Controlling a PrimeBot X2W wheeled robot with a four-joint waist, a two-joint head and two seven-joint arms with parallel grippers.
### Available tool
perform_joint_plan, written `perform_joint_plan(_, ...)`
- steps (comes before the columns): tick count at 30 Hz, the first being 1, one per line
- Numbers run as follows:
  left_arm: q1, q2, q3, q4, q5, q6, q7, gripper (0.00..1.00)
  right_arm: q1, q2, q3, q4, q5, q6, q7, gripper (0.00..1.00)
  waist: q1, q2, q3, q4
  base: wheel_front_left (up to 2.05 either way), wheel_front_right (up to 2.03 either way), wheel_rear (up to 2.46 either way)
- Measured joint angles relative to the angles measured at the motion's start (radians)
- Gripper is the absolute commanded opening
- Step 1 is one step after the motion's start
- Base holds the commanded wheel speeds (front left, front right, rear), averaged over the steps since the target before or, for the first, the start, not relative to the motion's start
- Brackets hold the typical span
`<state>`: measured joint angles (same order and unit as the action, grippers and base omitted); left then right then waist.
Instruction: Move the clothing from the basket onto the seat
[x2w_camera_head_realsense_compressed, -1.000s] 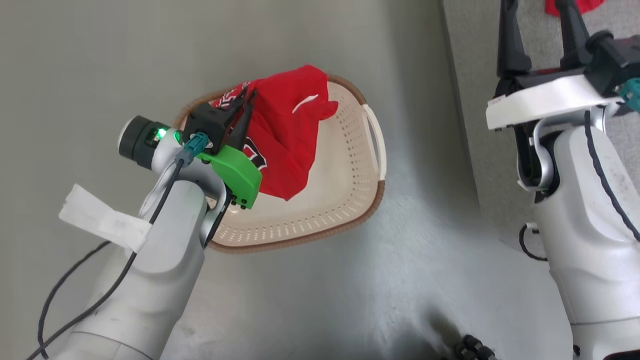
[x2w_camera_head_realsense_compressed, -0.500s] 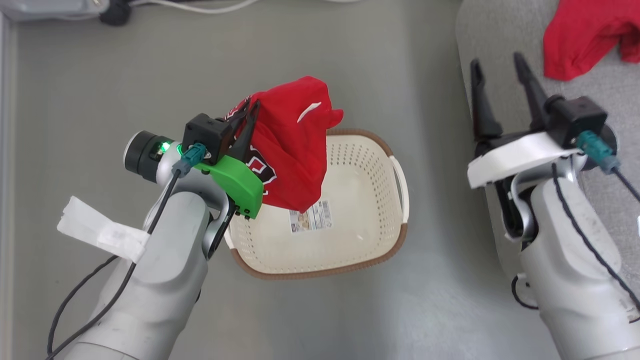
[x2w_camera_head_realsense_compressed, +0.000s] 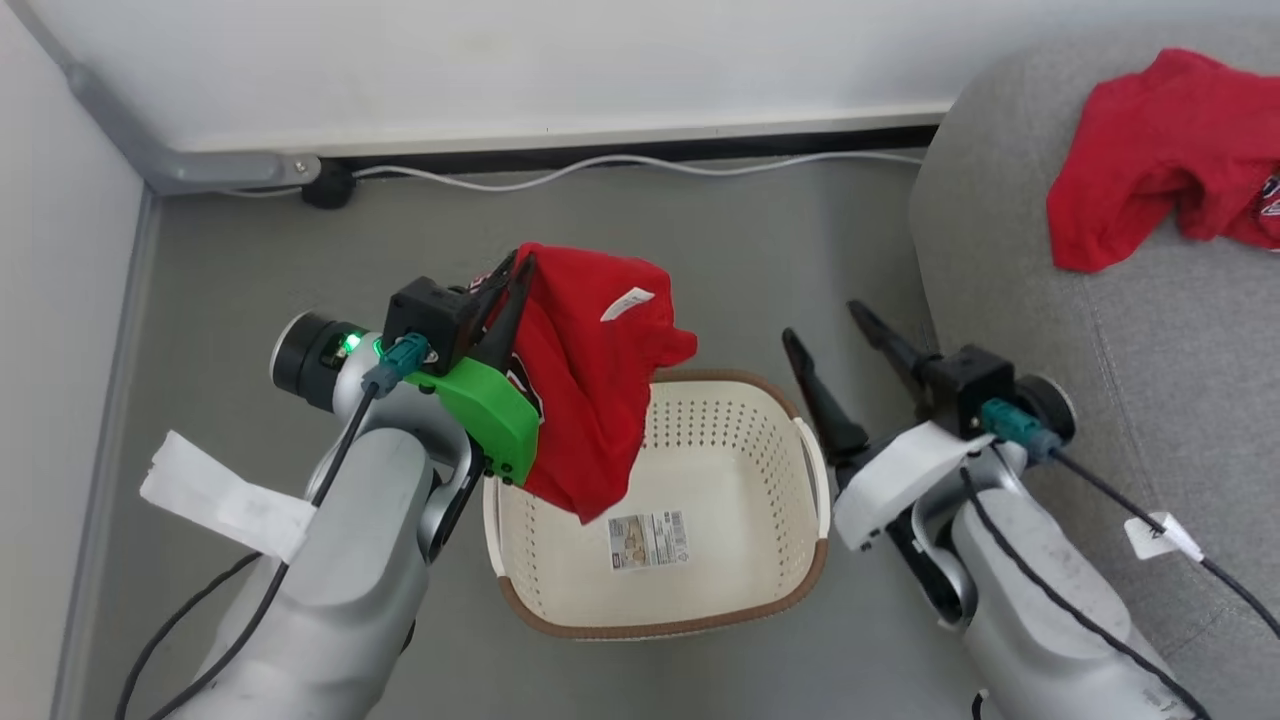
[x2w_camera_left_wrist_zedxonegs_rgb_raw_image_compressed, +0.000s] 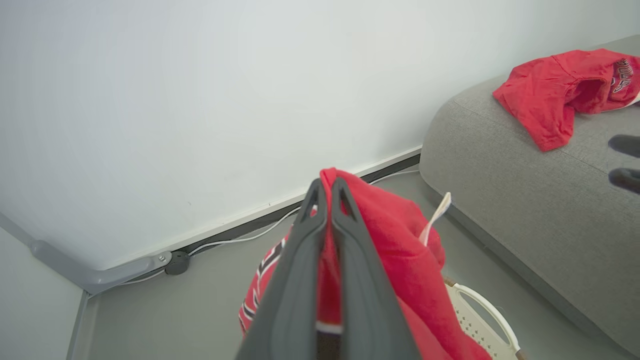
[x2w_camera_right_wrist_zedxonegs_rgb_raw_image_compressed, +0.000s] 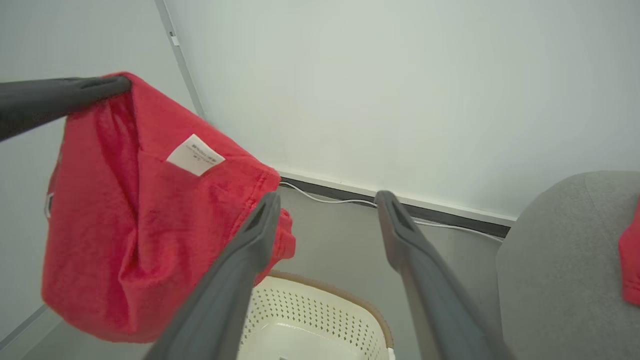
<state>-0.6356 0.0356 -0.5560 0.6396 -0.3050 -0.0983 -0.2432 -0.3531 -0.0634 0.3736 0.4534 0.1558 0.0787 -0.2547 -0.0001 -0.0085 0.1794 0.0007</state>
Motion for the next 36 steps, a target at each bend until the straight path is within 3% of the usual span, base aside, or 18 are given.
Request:
perform_joint_plan(12,0.019,-0.002,-0.045,-0.048,-0.009,-0.004,0.041,0.0,0.019,0.004,0.173,0.057,0.002,0.027,0.0,1.0,0.0,0.0,-0.126,0.015,0.0,0.0,0.0)
perform_joint_plan(27,0.049,-0.002,-0.152,-0.156,-0.073,-0.007,0.107,0.0,0.013,0.002,0.341,0.057,0.134,0.035,0.0,1.0,0.0,0.0,-0.182,0.076,0.0,0.0,0.0)
perform_joint_plan(36,0.063,-0.001,-0.203,-0.244,-0.133,-0.006,0.146,0.0,-0.02,0.002,0.413,0.097,0.148,0.035,0.006,1.0,0.0,0.0,-0.192,0.087,0.0,0.0,0.0)
